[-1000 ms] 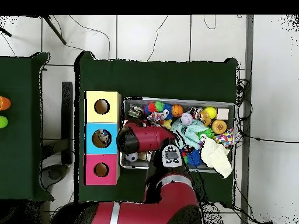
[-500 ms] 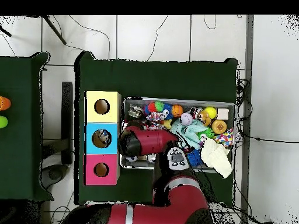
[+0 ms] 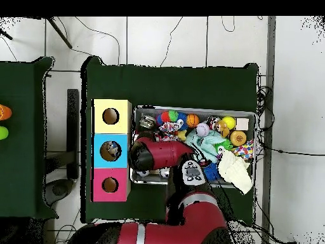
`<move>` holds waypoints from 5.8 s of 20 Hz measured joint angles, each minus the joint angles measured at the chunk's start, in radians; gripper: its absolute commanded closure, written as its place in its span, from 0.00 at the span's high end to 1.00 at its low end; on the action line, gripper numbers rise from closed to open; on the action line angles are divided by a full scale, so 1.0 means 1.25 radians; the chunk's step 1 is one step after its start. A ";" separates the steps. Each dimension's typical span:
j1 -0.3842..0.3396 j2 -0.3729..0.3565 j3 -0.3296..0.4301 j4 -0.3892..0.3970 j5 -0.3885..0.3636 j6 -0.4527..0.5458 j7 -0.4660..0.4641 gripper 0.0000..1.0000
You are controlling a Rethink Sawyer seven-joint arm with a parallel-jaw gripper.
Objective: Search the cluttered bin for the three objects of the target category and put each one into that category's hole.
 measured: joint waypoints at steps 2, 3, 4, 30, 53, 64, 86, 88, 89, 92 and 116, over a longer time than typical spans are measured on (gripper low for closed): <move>0.000 0.000 0.000 0.000 0.000 0.000 0.000 1.00; 0.000 0.000 0.000 0.000 0.000 0.000 0.000 1.00; 0.000 0.000 0.000 0.000 0.000 0.000 0.000 1.00; 0.001 0.000 0.000 0.000 0.000 0.003 0.000 1.00; -0.030 0.013 0.029 -0.013 -0.024 0.003 0.000 1.00; -0.046 0.018 0.044 -0.017 -0.040 0.003 0.000 1.00; -0.038 -0.036 0.042 0.047 -0.081 -0.036 0.000 1.00; -0.038 -0.040 0.041 0.051 -0.082 -0.036 0.000 1.00; -0.038 -0.040 0.041 0.052 -0.081 -0.036 0.000 1.00; -0.037 -0.040 0.041 0.051 -0.081 -0.032 0.000 1.00; 0.025 0.015 -0.003 -0.071 -0.078 0.105 0.000 1.00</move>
